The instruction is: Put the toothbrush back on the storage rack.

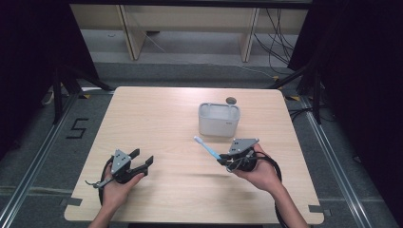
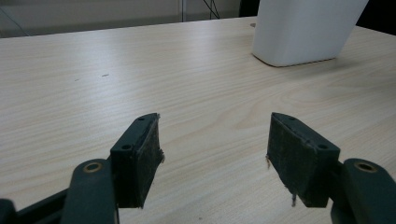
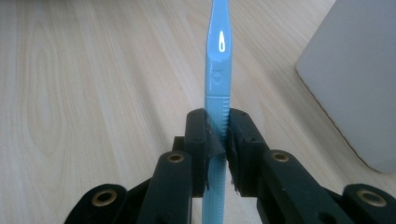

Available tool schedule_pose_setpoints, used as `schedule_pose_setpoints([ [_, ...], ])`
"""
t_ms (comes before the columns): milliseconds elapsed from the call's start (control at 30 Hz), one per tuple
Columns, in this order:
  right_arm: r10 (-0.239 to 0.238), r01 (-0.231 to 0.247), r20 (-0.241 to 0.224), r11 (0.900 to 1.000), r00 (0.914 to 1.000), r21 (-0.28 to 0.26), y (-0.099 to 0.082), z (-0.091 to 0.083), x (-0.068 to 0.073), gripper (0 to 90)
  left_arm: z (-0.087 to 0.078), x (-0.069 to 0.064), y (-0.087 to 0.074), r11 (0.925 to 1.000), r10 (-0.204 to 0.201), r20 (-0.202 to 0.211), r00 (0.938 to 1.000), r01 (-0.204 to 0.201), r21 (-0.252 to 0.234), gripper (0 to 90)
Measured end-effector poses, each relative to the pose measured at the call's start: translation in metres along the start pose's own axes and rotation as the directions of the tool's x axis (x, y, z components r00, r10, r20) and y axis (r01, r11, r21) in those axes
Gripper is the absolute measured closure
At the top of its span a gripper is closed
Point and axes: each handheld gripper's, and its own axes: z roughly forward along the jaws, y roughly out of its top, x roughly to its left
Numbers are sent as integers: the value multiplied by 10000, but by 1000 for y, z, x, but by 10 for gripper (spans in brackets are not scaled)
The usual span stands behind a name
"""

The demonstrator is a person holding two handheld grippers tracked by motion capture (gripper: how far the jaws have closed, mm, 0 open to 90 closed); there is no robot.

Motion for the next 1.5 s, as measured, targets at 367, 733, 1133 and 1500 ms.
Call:
schedule_pose_setpoints([
  [367,718,-676,370,9921,9967,-1056,-6,-4,-1,792,0,0,-1,9998,-107,33,9999,107,-179,345],
  [733,2356,-1990,965,9358,9670,-2911,-14,-15,-4,792,-1,1,0,9999,-130,-37,9999,130,-114,345],
  [1133,3774,-2434,1987,8393,9045,-4861,-18,-35,-18,792,-1,1,-1,9998,-157,-54,9999,156,-142,346],
  [1500,4374,-2601,2294,8004,8695,-5401,-15,-41,-27,792,-1,1,-1,9997,-205,-65,9998,204,-168,346],
])
